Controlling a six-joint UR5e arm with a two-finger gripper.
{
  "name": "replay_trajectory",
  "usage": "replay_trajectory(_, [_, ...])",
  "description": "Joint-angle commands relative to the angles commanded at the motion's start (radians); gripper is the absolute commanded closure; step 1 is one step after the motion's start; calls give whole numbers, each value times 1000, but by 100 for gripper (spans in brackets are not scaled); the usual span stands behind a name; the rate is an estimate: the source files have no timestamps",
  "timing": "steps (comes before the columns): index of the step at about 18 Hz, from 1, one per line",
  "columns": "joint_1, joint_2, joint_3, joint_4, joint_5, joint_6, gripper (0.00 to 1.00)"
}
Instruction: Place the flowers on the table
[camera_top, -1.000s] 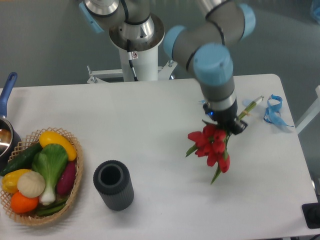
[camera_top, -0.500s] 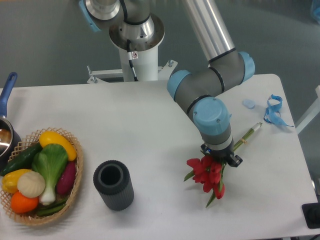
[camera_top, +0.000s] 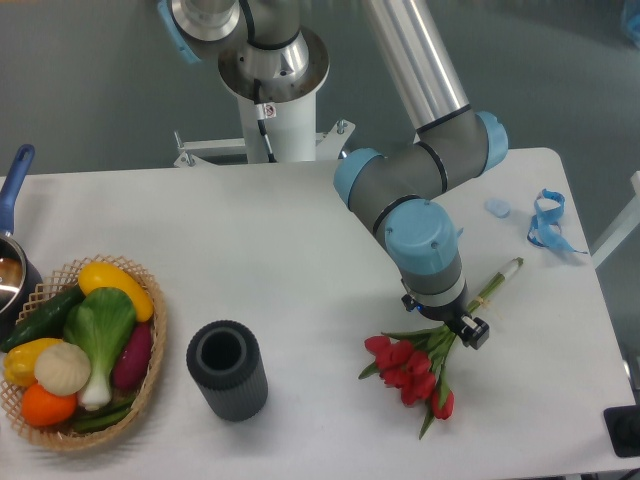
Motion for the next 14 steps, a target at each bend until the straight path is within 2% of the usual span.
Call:
replay_trajectory(3, [21, 40, 64, 9, -17, 2, 0])
replay_trajectory(6, [81, 103, 89, -24, -103, 9, 0])
replay_trajectory(10, [181, 175, 72, -118, -273, 73, 0])
replay_trajectory(14, [310, 252, 58, -288, -393, 268, 0])
